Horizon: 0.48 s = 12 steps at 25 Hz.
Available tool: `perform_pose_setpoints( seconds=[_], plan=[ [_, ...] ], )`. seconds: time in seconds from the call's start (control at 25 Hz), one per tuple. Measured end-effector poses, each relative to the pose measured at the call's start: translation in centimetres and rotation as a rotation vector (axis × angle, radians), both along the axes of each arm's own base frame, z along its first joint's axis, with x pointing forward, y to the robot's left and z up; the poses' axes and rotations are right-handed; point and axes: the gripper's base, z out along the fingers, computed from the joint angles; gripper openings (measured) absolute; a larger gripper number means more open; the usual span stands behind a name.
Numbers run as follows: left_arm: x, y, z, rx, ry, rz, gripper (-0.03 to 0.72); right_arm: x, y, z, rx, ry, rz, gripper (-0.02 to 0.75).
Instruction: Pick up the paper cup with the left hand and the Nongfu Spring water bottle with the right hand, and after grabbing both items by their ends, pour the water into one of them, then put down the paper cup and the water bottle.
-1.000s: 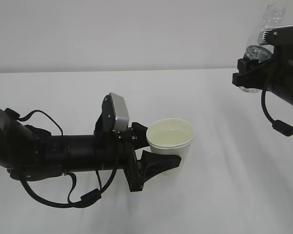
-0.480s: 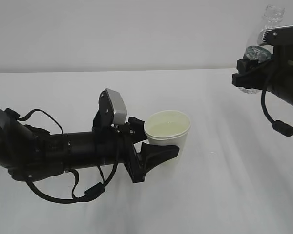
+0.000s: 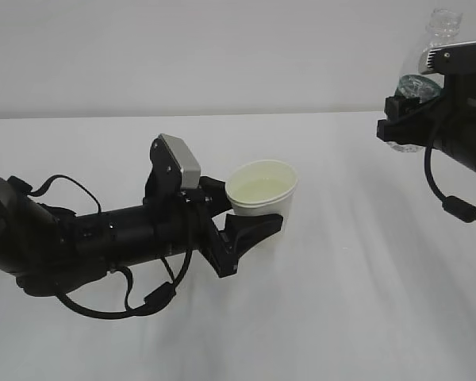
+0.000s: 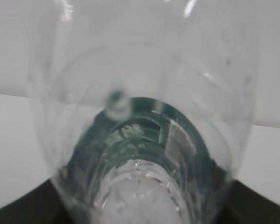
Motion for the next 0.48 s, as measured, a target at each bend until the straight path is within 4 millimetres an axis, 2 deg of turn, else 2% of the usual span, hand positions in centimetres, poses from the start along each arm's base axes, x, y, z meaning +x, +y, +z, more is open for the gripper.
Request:
perform_pose_setpoints(
  seconds=[0.2,0.48],
  plan=[
    [0.7,0.6,0.1,-0.011,0.003,0.054,0.461,0.0,0.0,0.0,0.0,0.0,0.0,0.419],
    [2.1,2.5,0.1,-0.019,0.006,0.138,0.461,0.0,0.0,0.0,0.0,0.0,0.0,0.419]
  ],
)
